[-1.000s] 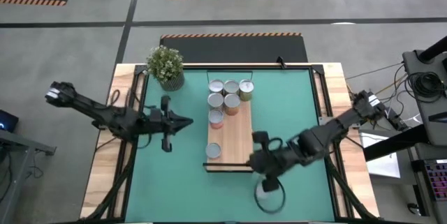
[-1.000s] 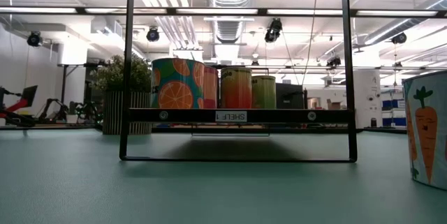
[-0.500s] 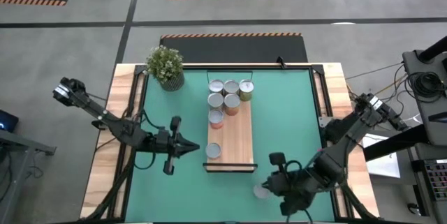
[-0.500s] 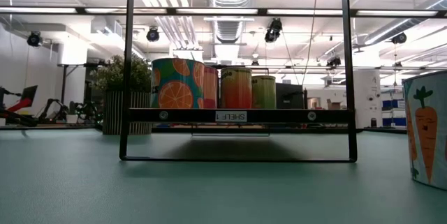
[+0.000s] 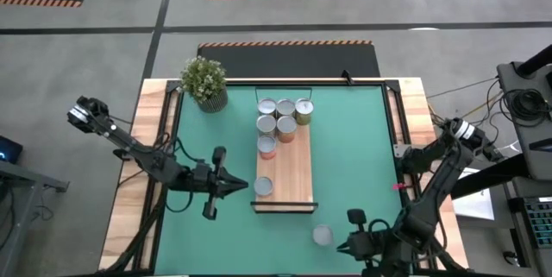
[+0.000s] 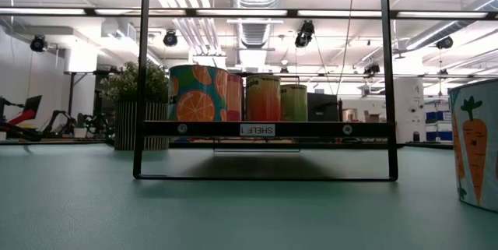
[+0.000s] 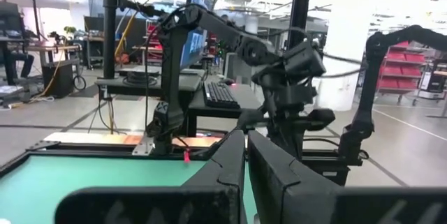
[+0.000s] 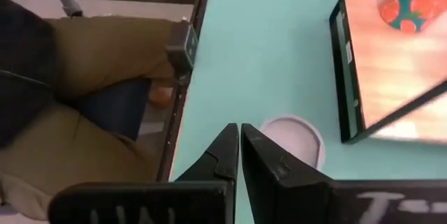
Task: Pick and place cans onto a shelf
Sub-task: Put the canned carrots on the shelf
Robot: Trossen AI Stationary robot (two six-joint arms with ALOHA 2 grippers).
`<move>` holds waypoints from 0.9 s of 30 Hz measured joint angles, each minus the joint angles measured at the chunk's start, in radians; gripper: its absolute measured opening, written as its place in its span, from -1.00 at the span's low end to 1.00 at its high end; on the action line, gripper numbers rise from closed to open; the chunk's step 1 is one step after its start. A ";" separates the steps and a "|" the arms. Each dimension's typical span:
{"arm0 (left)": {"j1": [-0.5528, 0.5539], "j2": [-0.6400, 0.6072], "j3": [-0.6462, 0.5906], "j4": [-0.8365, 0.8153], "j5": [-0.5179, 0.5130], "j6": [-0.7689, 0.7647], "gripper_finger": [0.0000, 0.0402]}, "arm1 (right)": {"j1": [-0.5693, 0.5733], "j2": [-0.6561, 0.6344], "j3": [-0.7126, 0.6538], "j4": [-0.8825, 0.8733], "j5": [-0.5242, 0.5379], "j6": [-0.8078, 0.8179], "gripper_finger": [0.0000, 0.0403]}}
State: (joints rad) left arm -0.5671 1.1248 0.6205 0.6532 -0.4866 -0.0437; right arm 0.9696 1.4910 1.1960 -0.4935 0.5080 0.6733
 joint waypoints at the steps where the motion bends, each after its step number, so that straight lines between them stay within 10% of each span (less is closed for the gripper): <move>1: 0.000 -0.002 0.000 0.002 0.000 0.007 -1.00 | 0.005 0.000 -0.015 0.005 0.010 0.016 -0.96; 27: 0.000 -0.008 0.000 0.043 -0.001 0.034 -1.00 | -0.015 0.000 -0.255 0.163 0.072 0.146 -0.69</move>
State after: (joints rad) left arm -0.5667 1.1169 0.6205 0.6957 -0.4877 -0.0093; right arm 0.9550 1.4914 0.9409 -0.3302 0.5800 0.8191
